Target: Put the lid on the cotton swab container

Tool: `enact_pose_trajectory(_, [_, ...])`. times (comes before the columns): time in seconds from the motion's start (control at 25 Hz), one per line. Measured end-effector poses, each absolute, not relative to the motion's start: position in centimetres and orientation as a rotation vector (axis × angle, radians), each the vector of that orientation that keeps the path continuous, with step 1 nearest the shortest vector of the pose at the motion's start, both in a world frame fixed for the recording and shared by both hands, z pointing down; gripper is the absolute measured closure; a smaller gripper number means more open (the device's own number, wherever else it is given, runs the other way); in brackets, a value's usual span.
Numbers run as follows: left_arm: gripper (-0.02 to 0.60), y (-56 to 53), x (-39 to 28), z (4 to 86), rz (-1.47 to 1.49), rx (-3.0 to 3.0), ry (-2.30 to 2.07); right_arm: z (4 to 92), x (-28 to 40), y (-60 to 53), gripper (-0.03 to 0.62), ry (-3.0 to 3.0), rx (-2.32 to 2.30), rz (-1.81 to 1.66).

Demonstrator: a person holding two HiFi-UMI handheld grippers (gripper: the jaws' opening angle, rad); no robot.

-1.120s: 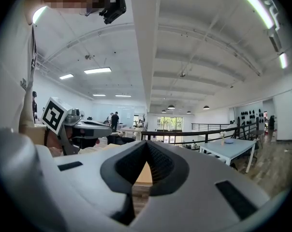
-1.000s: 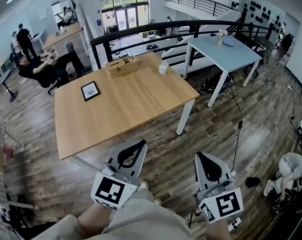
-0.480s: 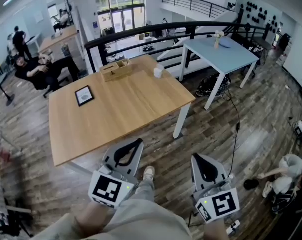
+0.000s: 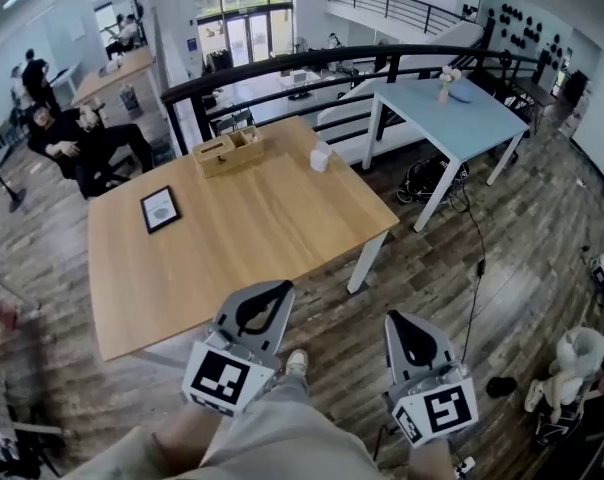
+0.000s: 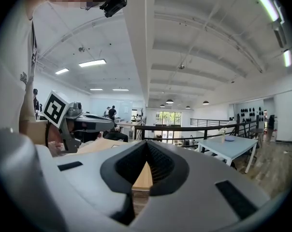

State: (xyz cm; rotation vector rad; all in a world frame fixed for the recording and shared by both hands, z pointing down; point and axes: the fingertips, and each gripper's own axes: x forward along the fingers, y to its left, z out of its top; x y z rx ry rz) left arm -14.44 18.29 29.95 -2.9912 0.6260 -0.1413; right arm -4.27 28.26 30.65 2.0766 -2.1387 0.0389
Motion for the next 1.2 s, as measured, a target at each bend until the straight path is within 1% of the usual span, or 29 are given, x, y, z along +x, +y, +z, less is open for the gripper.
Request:
enact_pose_trajectory(0.4, [0.56, 5.1, -8.0, 29.6, -0.167, -3.01, 0.556, 29.9, 1.5, 14.8, 0.568, -2.101, 2.08, 0.062])
enact_pose_trajectory(0.6, [0.559, -0.3, -5.8, 29.9, -0.169, -3.011, 0.542, 29.8, 3.8, 9.6, 0.568, -2.081, 2.095, 0.055])
enact_pose_trajectory(0.84, [0.558, -4.5, -4.3, 30.4, -0.166, -3.007, 0.539, 30.3, 5.8, 5.5, 0.568, -2.058, 2.106, 0.062])
enact_pose_trajectory(1.2, [0.559, -7.9, -2.0, 31.3, -0.195, -2.992, 0.566, 31.8, 8.3, 1.8, 0.568, -2.069, 2.075, 0.098])
